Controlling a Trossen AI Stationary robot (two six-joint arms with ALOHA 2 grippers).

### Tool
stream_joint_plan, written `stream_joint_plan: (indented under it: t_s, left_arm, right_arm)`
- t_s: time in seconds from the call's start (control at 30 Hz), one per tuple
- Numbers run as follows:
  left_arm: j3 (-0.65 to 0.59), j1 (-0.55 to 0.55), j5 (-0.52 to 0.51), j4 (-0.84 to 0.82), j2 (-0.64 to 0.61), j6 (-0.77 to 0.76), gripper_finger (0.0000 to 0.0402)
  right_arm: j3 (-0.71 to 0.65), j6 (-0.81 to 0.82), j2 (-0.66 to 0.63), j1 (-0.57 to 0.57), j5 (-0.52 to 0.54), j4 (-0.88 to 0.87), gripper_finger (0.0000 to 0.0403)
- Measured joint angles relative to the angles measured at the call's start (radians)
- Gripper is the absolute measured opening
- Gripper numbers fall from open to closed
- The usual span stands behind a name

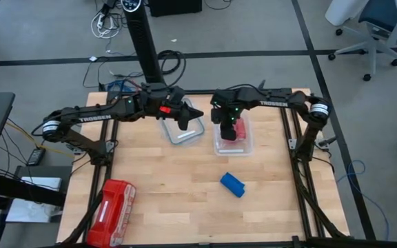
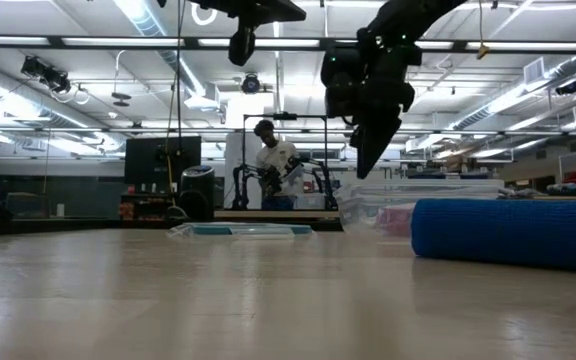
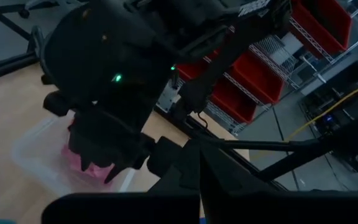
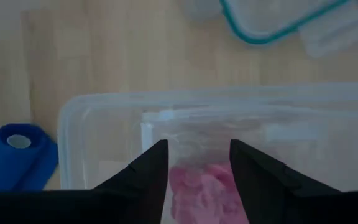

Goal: Roll bandage
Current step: Open the transparent zip bag

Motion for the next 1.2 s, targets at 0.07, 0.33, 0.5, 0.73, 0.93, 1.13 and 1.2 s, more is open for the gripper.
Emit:
stream_joint_plan:
  t_s: [0.07,0.33,0.5,0.73,0.93,1.13,1.2]
  left_arm:
    - [0.000,0.000,0.004,-0.004,0.000,0.000,0.0001]
    - [0.000,0.000,0.040,-0.020,0.000,0.012,0.0001]
    - [0.000,0.000,0.069,-0.025,0.000,0.014,0.0001]
    - [0.000,0.000,0.086,-0.031,0.000,0.014,0.0001]
    - [0.000,0.000,0.096,-0.032,0.000,0.014,0.0001]
    - [0.000,0.000,0.096,-0.032,0.000,0.014,0.0001]
    - [0.000,0.000,0.097,-0.032,0.000,0.014,0.0001]
  right_arm:
    - [0.000,-0.025,0.018,0.004,0.001,0.000,0.0190]
    - [0.000,-0.112,0.087,0.024,0.078,0.000,0.0224]
    - [-0.001,-0.122,0.140,0.030,0.116,-0.030,0.0217]
    - [-0.001,-0.112,0.191,0.030,0.148,-0.068,0.0181]
    - [-0.001,-0.116,0.187,0.029,0.173,-0.052,0.0106]
    - [-0.001,-0.111,0.185,0.021,0.145,-0.077,0.0009]
    - [-0.001,-0.102,0.178,0.020,0.139,-0.094,0.0010]
